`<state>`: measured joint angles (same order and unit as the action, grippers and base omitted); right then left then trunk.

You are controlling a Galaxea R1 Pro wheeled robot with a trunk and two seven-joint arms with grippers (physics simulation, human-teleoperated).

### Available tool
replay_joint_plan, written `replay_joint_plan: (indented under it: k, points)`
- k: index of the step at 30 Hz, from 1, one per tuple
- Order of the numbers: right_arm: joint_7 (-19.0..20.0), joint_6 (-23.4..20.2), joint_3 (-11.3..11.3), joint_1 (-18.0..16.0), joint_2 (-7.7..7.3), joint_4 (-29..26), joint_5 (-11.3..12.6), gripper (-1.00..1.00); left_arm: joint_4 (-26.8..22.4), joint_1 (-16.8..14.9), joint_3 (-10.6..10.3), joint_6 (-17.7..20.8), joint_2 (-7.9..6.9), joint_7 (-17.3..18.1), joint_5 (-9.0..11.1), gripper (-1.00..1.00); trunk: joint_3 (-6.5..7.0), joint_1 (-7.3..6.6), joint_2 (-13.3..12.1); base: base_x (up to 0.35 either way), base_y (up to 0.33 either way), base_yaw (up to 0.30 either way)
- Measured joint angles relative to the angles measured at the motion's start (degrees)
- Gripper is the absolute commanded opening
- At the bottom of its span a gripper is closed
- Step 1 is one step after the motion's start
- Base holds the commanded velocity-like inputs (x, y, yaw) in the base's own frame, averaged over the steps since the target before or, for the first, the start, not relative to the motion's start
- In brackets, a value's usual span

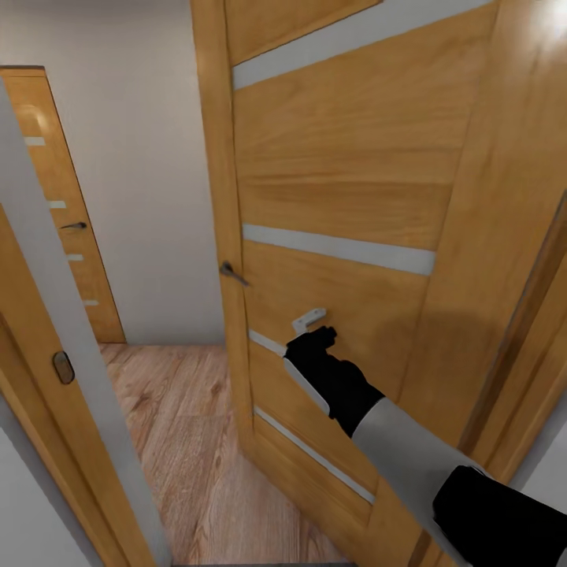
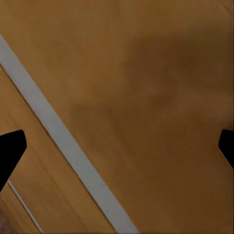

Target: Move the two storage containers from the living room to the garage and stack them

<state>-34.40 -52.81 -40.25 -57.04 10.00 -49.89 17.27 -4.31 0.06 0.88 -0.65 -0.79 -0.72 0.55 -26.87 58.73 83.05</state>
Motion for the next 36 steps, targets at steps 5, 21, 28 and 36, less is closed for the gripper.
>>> replay_joint_plan:
  k: [5, 21, 28, 36]
  points:
    - [-0.14, 1.50, 0.08, -0.53, 0.00, 2.97, -0.24, 1.00, 0.00, 0.02, 0.00, 0.00, 0.00, 0.00, 0.00, 1.00, 0.00, 0.00, 0.00, 0.000, 0.000, 0.000]
    - [0.00, 5.64, 0.38, -5.63, 0.00, 10.37, -1.21, 1.00, -0.02, 0.02, 0.01, 0.01, 0.00, 0.00, 0.00, 1.00, 0.00, 0.00, 0.00, 0.000, 0.000, 0.000]
    - [0.20, 2.51, 0.27, -5.64, 0.00, 2.05, -0.97, 1.00, -0.02, 0.02, 0.01, 0.01, 0.00, 0.00, 0.00, 1.00, 0.00, 0.00, -0.01, 0.000, 0.000, 0.000]
    - [0.30, 1.74, 0.17, -8.41, 0.00, 2.07, -0.74, 1.00, -0.03, 0.02, 0.02, 0.01, 0.00, 0.00, 0.00, 1.00, 0.00, 0.00, -0.01, 0.000, 0.000, 0.000]
